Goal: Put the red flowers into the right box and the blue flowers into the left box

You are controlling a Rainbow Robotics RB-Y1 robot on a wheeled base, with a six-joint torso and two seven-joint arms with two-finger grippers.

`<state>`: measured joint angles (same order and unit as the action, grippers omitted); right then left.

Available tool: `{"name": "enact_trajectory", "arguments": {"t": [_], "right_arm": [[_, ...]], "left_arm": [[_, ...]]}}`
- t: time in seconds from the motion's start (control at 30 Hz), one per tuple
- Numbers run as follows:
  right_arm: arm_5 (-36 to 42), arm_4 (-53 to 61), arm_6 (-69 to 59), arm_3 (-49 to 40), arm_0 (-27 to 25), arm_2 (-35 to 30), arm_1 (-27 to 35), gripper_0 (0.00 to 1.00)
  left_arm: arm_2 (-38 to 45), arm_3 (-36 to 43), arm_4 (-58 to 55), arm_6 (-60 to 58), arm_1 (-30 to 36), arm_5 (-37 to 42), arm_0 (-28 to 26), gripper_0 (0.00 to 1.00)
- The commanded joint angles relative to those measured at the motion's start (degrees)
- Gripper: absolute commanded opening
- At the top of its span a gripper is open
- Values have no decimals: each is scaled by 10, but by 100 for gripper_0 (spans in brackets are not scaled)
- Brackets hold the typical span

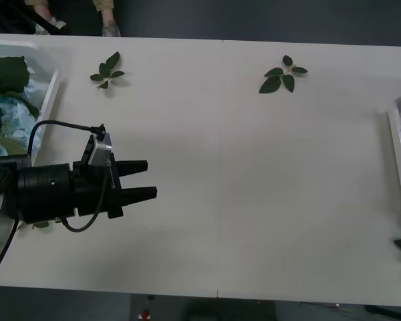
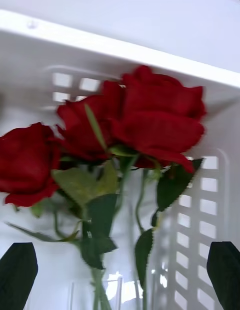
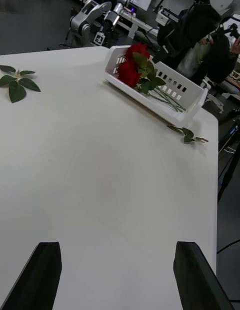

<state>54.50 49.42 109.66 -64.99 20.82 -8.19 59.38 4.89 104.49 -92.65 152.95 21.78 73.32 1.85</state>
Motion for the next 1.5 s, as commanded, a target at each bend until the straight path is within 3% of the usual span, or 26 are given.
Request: {"name": "enact_trajectory", "arguments": {"t": [0.03,0.37,0.5,0.93,1.17,1.5], "right_arm": [[45,32,65,-69,7,-7,22,100],[219,135,144,-214,7,-68,-2,100],[286,185,199,-251,7,-127,-41,100],[382,277,362,-314,7,-154,-144,100],[426,297,453,-339,8,-104,-175,100],[422,313,453,-361,22,14,-177,100]], "left_arm": [[-7,7,-6,21,8,-4,3,65],[-7,7,-6,21,8,-4,3,65],[-7,7,-6,21,8,-4,3,65],[-7,7,-6,21,8,-4,3,65],[-7,7,-6,21,8,-4,3,65],[-7,7,-6,21,8,-4,3,65]]}}
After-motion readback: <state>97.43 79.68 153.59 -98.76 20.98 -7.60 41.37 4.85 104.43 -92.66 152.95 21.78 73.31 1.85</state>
